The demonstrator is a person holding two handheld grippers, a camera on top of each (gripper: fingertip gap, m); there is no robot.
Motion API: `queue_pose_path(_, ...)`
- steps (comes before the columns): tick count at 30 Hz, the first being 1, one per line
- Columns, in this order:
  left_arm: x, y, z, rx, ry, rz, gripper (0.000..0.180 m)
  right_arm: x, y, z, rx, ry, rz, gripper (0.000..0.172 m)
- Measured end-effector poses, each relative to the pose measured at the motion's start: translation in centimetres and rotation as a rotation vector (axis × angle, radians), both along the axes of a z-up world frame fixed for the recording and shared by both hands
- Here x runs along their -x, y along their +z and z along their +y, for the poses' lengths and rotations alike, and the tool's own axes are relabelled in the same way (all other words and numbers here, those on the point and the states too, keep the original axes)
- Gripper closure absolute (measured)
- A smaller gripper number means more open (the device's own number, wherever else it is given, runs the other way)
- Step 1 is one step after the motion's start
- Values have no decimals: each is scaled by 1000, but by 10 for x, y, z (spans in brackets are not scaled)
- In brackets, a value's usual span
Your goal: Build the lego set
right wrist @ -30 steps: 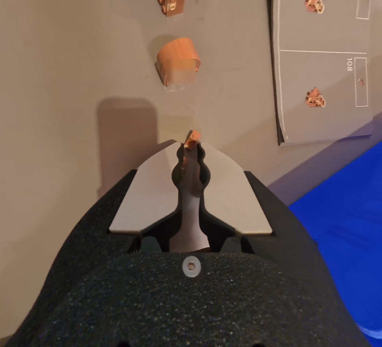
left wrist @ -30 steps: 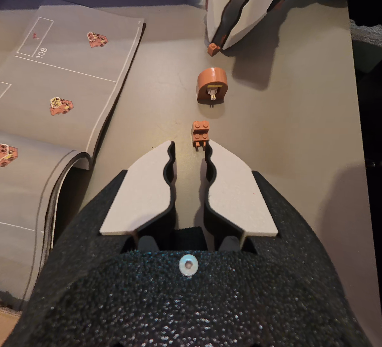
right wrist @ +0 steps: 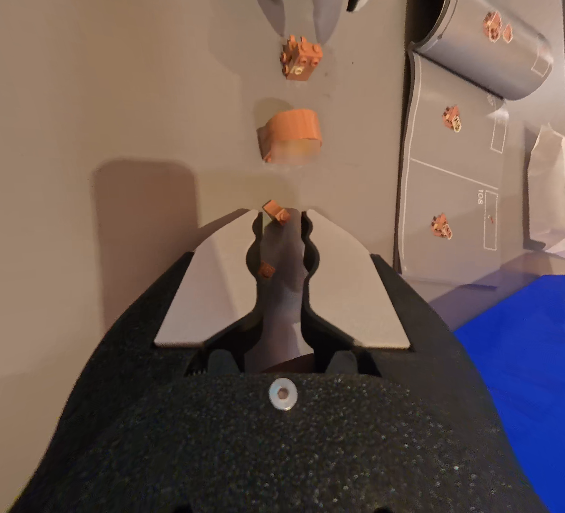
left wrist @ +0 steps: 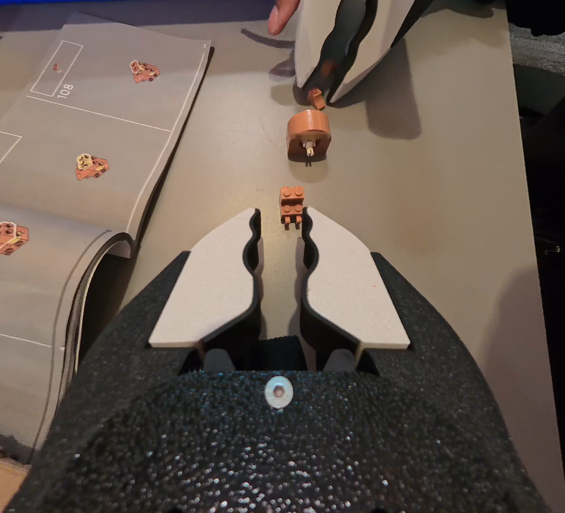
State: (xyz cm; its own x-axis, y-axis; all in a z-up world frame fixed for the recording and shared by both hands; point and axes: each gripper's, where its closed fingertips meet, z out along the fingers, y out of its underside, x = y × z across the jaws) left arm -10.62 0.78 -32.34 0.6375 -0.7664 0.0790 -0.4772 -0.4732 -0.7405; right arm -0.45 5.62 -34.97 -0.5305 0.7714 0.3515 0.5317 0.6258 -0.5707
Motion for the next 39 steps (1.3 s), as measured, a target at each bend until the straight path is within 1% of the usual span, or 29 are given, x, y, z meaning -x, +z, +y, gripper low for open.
queue_pose_path(3,0,0,0,2,0,-2,156,2,0,0,-18,20,9,147)
queue_pose_path(8,-1,-1,-2,8,-10,-2,156,1,-2,-1,26,33,-19,154)
queue_pose_path(11,-2,-2,-2,11,-14,-9,156,1,-3,-1,59,6,-48,157)
queue_pose_path(13,-2,-2,-2,11,-16,-14,156,2,-3,-2,50,-2,-50,158)
queue_pose_path(15,-2,0,-2,7,-14,-22,156,1,-3,-4,34,5,-48,159)
queue_pose_path(21,-4,8,1,-42,-19,-58,157,-1,0,-6,58,-9,-57,163)
queue_pose_path(26,-14,20,4,-155,-55,-83,160,2,20,-6,93,-50,15,163)
queue_pose_path(29,-28,30,5,-277,-99,-80,161,11,42,-13,116,-75,96,163)
queue_pose_path(32,-44,37,1,-395,-152,-63,161,22,63,-28,148,-75,164,163)
queue_pose_path(36,-57,49,-3,-496,-182,-97,164,34,74,-43,162,-85,201,164)
queue_pose_path(39,-57,53,-5,-511,-187,-113,166,40,80,-51,181,-77,223,164)
